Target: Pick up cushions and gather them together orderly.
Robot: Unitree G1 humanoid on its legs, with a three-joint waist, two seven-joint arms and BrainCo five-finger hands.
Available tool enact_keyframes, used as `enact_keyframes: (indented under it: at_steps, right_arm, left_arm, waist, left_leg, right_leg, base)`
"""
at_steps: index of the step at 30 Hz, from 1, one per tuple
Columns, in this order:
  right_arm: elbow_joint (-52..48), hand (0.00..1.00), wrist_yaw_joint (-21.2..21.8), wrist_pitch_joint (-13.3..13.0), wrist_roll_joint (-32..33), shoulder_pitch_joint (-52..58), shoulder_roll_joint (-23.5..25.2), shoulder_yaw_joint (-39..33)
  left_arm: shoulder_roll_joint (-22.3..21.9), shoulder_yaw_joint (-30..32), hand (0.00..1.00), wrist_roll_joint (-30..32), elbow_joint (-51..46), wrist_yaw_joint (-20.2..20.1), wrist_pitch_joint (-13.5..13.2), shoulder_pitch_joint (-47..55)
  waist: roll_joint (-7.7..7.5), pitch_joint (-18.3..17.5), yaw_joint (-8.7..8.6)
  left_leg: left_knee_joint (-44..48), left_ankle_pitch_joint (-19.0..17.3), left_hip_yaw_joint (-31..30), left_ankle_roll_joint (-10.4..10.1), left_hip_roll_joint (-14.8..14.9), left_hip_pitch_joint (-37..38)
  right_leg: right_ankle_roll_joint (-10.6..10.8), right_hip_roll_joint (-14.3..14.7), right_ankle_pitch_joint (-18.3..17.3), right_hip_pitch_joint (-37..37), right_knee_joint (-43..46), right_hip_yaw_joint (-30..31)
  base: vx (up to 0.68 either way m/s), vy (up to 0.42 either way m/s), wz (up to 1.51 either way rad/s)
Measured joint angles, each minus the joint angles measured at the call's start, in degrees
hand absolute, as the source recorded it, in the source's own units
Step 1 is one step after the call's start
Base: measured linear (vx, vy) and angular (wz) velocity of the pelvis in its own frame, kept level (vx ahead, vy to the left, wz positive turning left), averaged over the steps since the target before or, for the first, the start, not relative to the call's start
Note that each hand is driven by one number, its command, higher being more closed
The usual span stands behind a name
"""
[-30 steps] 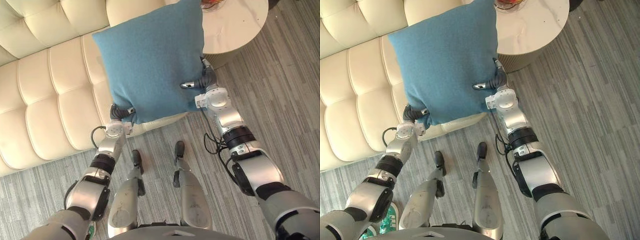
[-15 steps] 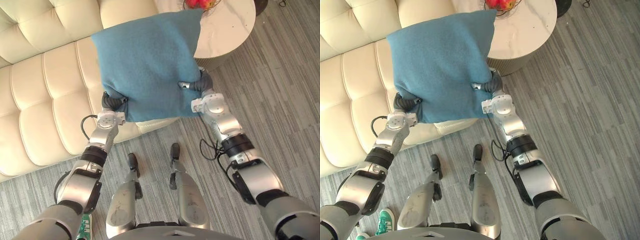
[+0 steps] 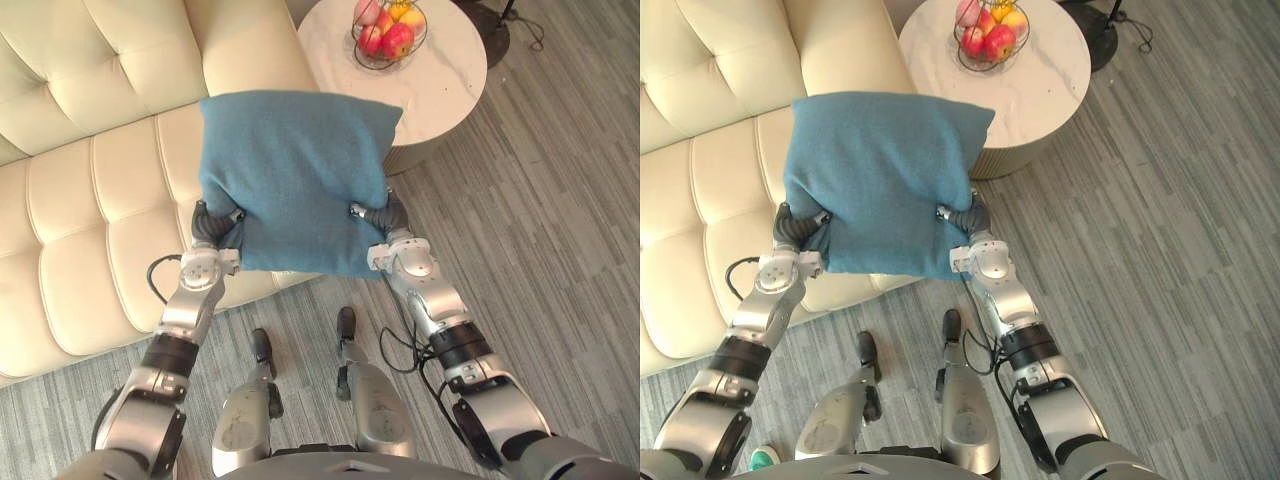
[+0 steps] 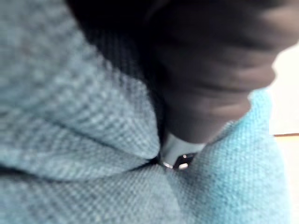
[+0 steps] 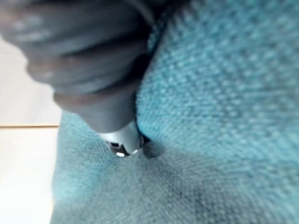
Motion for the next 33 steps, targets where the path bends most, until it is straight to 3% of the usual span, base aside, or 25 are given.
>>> enact_keyframes:
  at_steps: [6,10,17,26,33]
  right_arm:
    - [-9.3,1.0,0.3,-0.1,-1.2,8.0,2.9,-0.3]
    - [-14.9,1.0,1.0,-1.4,3.1,12.6,3.7,-2.8]
    - [-21.3,1.0,1.4,-3.0,5.0,17.5,5.0,-4.2]
    - [-26.4,1.0,1.4,-4.3,-6.9,17.7,5.3,-2.8]
    - [-26.4,1.0,0.8,-4.7,-9.0,17.4,5.3,-0.5]
  left_arm:
    - [-3.0,1.1,1.0,2.0,-11.1,0.0,0.4,11.9]
    - [-4.8,1.8,1.0,4.5,-19.9,-0.7,0.4,15.6]
    - [-7.5,1.8,1.0,6.9,-28.6,-1.6,-0.1,21.3]
    - [-10.8,2.1,1.0,10.3,-35.6,-0.5,-1.5,28.4]
    - [-11.0,2.6,1.0,10.2,-37.6,1.8,-2.0,30.9]
  waist:
    - [-0.07,-7.8,0.44]
    - [0.0,-11.2,0.94]
    - [0.37,-14.3,0.73]
    - [1.67,-18.9,1.69]
    - [1.87,-20.1,1.91]
  left_leg:
    - [-0.3,-1.1,0.2,-0.7,1.0,2.1]
    - [-0.9,-1.2,0.4,-0.9,1.1,4.0]
    - [-1.2,-1.4,0.3,-0.8,1.1,7.0]
    - [-1.5,-1.3,0.2,-1.1,1.2,8.0]
    - [2.1,-2.3,-3.0,-1.3,1.3,4.3]
  right_leg:
    - [-0.3,1.1,-0.5,2.4,-1.3,-0.1]
    - [-0.2,1.0,-0.7,3.9,-1.3,0.2]
    - [0.0,1.0,-1.2,6.7,-1.3,0.2]
    - [0.4,1.0,-1.8,7.7,-1.3,0.0]
    - [0.3,0.4,-2.1,7.7,-1.3,-2.9]
  base:
    - [0.05,-0.006,-0.03]
    - [0.03,0.018,-0.06]
    - [0.0,0.002,0.0]
    - [-0.01,0.002,0.0]
    - [-0.02,0.012,0.18]
